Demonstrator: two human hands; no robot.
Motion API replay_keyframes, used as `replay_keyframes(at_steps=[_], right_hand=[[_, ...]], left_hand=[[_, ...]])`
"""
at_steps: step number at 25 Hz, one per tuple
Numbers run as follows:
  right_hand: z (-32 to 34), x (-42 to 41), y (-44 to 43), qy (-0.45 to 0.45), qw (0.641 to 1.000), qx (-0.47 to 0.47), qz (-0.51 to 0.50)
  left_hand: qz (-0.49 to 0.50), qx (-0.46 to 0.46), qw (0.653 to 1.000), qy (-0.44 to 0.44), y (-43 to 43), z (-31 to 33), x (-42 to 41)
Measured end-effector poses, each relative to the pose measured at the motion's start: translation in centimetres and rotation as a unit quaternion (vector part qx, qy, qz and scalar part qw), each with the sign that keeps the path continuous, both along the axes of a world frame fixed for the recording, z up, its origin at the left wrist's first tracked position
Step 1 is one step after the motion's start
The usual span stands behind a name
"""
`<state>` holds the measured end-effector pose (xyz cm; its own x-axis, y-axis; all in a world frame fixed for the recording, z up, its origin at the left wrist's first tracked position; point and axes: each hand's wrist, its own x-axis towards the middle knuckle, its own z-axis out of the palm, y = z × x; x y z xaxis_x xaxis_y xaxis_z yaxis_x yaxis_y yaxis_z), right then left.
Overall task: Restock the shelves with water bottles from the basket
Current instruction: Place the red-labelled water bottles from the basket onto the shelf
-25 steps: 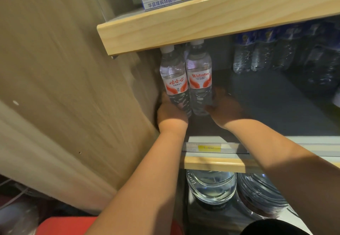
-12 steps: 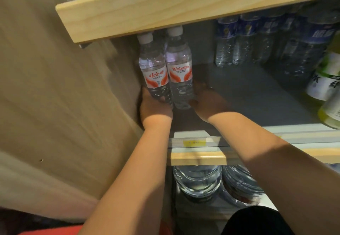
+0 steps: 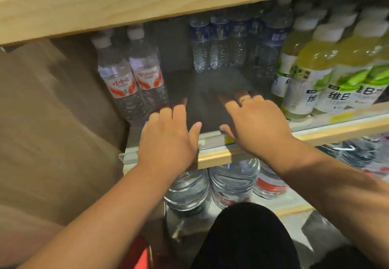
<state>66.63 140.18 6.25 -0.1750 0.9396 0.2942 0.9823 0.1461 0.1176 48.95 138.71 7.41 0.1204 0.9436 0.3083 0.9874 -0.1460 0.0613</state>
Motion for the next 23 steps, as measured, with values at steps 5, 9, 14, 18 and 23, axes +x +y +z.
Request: replay_keyframes(at_steps=[5,9,14,18,23], right_hand=[[-1.0,7.6,-7.1,0.005,0.998,0.036,-0.054],[-2.4,15.2,-14.2,-0.025,0.987,0.009,-0.158],[-4.2,23.6,-23.7,-0.025,0.951,-0.035,-0.307],[-7.7,27.5,-30.0,-0.003,0.916,-0.066,-0.396],[-12.8,30.6,-36.4,0.051,0.873,-0.103,-0.475]], left_hand=[[-0.207,0.019,0.978,0.008,-1.7,-1.6,5.0],[-0.345,0.037,0.938,-0.028,-4.0,-1.9,11.7],[-0.455,0.018,0.89,-0.02,-7.2,-2.5,22.4],[-0.543,-0.012,0.84,0.02,-11.2,-5.7,30.3],[-0.624,-0.056,0.777,0.059,-15.6,-11.3,38.2]])
